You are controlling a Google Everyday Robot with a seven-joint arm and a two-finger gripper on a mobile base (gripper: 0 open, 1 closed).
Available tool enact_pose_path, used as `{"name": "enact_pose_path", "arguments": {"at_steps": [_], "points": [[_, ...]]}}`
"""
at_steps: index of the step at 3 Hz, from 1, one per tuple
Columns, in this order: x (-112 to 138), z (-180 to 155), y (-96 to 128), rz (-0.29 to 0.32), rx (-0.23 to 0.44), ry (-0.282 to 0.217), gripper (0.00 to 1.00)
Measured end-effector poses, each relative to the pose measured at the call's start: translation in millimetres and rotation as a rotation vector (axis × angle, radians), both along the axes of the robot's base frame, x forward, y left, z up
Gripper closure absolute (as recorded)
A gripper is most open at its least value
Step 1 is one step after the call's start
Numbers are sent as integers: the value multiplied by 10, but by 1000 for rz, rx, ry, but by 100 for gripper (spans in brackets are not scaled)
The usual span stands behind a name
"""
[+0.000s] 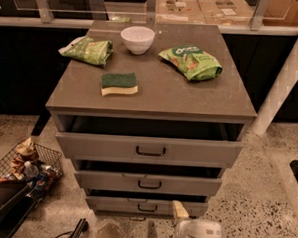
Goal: Open bottom drawer
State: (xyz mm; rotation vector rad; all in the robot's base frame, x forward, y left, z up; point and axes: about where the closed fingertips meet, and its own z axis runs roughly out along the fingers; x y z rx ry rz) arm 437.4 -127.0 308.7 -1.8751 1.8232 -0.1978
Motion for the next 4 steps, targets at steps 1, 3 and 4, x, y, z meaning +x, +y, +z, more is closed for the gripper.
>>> {"name": "enact_pose_path", "arguments": {"at_steps": [1,3,4], "points": [[13,-23,11,-11,-8,-2,0],[492,-574,107,-15,-50,-91,0],[695,-820,124,-7,-87,-103,0]]}}
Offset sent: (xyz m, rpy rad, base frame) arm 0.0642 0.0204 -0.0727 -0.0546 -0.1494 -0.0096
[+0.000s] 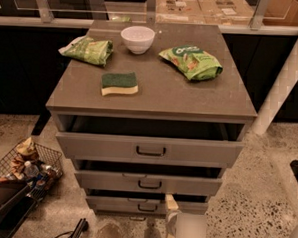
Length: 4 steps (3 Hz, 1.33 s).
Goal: Open bottom drawer
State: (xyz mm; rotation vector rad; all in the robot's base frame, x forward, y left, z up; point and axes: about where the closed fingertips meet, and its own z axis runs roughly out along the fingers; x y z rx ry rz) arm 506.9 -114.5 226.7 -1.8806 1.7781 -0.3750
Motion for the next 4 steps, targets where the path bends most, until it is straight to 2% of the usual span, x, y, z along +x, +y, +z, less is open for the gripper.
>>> {"name": "enact_pose_path", "arguments": {"at_steps": [2,4], "points": [[359,-403,-7,-1,-62,29,0],[811,-760,-32,-11,-58,84,0]]}}
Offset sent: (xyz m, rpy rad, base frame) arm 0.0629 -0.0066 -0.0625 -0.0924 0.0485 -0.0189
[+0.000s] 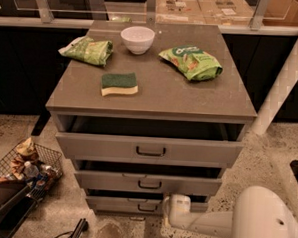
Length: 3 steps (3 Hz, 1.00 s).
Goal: Open bottom drawer
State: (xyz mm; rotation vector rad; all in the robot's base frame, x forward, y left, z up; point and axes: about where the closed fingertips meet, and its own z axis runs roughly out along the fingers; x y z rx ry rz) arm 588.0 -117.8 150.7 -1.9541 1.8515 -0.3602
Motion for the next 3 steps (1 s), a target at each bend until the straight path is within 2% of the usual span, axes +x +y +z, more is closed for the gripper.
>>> {"name": "enact_pose_path", "arguments": {"at_steps": [1,2,3], "points": [[164,-97,-22,-17,3,52,13],[97,-140,-19,-45,18,81,43],[87,-152,-14,-47,19,85,67]]}}
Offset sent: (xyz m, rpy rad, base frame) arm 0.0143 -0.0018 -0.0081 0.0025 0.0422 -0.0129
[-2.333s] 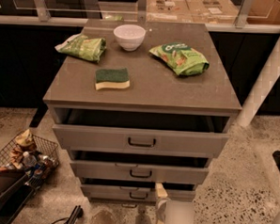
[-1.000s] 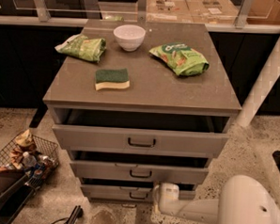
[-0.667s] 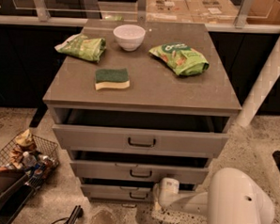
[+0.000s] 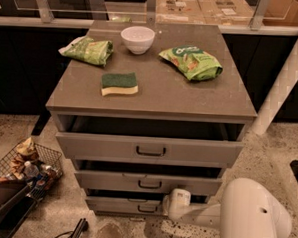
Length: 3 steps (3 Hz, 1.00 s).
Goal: Open bottom drawer
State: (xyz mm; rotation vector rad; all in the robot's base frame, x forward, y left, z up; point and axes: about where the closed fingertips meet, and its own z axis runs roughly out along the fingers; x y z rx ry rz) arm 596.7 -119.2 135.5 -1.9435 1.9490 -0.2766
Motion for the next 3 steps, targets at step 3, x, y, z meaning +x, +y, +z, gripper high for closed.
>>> {"name": "enact_pose_path", "arguments": {"at_steps": [3], "points": [[-4,22,3,1,0,1,100]]}}
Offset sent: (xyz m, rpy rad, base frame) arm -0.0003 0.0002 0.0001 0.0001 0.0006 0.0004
